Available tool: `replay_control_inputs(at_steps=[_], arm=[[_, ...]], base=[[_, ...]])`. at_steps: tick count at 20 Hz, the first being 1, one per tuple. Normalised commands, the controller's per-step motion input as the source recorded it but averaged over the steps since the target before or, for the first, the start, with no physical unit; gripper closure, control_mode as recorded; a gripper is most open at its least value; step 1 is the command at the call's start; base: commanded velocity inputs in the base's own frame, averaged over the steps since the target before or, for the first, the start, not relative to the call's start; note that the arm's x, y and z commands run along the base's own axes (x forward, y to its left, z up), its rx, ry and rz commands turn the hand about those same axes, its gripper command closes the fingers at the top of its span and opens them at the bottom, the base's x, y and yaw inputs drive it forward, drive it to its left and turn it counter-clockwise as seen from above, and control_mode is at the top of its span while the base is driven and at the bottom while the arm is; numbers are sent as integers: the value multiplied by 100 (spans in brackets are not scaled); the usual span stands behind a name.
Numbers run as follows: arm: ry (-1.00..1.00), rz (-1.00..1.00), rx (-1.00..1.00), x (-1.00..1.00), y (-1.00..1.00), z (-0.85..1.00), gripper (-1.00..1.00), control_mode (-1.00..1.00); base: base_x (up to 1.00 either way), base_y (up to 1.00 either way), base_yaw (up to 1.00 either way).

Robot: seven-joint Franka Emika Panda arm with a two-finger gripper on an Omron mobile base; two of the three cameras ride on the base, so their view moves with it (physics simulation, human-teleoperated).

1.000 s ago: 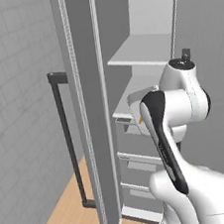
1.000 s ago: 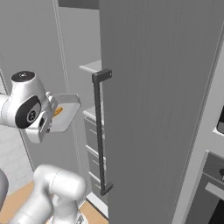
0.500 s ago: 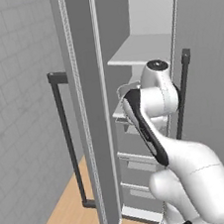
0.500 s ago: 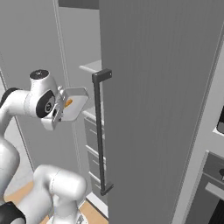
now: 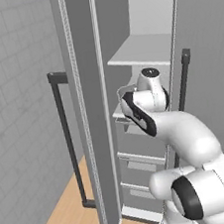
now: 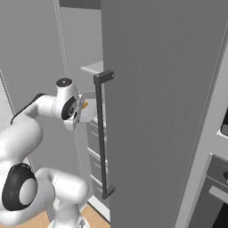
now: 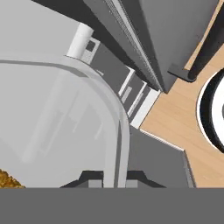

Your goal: Take the meat container that has the shrimp and place it on the second highest rack of the freezer. Then take the vegetable container that has the corn and onion and place it on the highest rack of the freezer.

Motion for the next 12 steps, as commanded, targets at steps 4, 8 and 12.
replay_control_inputs(at_steps=[4, 8, 12], arm=[[0, 0, 1, 84, -29, -56, 100, -100], [0, -6, 0, 94, -32, -39, 100, -100], [0, -7, 0, 98, -20, -17, 100, -100]], base=[[0, 0, 0], [0, 0, 0], [0, 0, 0]])
